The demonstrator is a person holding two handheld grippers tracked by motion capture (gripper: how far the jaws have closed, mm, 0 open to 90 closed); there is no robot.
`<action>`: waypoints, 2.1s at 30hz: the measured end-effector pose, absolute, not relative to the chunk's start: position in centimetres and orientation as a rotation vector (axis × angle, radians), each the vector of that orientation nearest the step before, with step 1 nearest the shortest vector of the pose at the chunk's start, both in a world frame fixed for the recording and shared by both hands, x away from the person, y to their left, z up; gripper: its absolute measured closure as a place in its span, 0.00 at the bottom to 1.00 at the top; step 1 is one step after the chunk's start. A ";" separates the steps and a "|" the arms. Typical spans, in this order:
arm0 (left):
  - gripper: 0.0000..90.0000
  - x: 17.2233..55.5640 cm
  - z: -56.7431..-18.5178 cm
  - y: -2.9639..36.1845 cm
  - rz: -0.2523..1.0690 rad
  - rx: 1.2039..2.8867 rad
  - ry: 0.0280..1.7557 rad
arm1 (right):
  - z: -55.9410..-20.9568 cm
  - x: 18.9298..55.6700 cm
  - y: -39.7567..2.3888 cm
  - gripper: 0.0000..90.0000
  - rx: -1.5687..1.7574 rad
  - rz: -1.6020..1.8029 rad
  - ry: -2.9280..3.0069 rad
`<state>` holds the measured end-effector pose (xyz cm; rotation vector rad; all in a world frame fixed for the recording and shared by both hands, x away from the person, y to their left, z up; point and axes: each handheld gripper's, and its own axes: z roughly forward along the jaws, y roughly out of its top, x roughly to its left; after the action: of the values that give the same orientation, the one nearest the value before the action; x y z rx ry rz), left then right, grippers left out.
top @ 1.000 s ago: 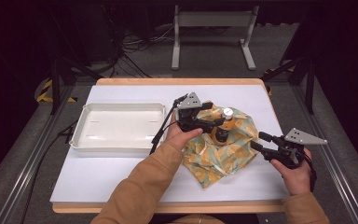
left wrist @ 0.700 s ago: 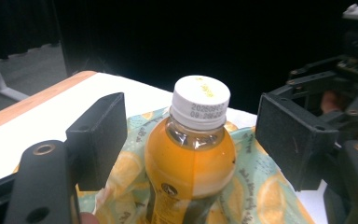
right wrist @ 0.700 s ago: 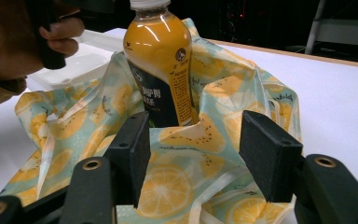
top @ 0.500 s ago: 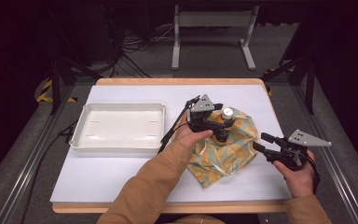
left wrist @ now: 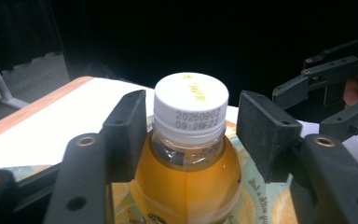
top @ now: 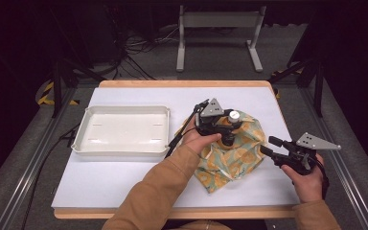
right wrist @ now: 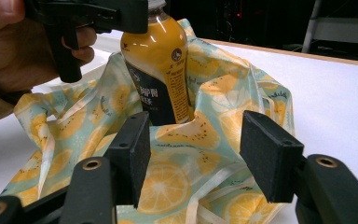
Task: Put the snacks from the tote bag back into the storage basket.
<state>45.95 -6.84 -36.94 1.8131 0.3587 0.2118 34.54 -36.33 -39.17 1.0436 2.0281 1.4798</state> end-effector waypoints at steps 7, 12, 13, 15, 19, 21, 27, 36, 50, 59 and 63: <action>0.65 45.9 -36.7 -6.7 0.230 1.812 0.356 | -39.2 34.6 -36.4 0.49 1.042 1.482 2.031; 0.65 45.8 -36.6 -6.7 0.234 1.817 0.357 | -39.1 34.6 -36.4 0.49 1.042 1.483 2.028; 0.65 45.9 -36.5 -6.7 0.235 1.823 0.358 | -39.1 34.6 -36.4 0.49 1.044 1.486 2.028; 0.65 45.9 -36.1 -6.5 0.228 1.813 0.361 | -39.2 34.7 -36.4 0.49 1.044 1.490 2.028; 0.65 45.7 -35.4 -6.4 0.238 1.808 0.355 | -39.2 34.7 -36.4 0.49 1.042 1.489 2.031; 0.65 45.6 -34.8 -6.2 0.243 1.806 0.344 | -39.2 34.7 -36.4 0.49 1.045 1.490 2.031; 0.65 45.2 -33.3 -6.0 0.258 1.821 0.327 | -39.1 34.7 -36.4 0.49 1.047 1.496 2.031; 0.65 44.5 -31.4 -5.6 0.254 1.807 0.301 | -39.2 34.8 -36.3 0.49 1.046 1.494 2.042; 0.65 43.5 -29.1 -4.9 0.228 1.762 0.285 | -39.5 34.9 -36.2 0.50 1.057 1.489 2.066; 0.65 42.8 -27.9 -4.3 0.239 1.750 0.273 | -39.7 35.0 -36.1 0.50 1.052 1.489 2.069; 0.65 42.5 -27.6 -3.6 0.245 1.744 0.271 | -39.9 35.2 -36.0 0.50 1.032 1.496 2.067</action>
<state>42.46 -3.56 -27.59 1.7442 0.2711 0.2451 35.15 -36.01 -39.90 1.0321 2.0667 1.4958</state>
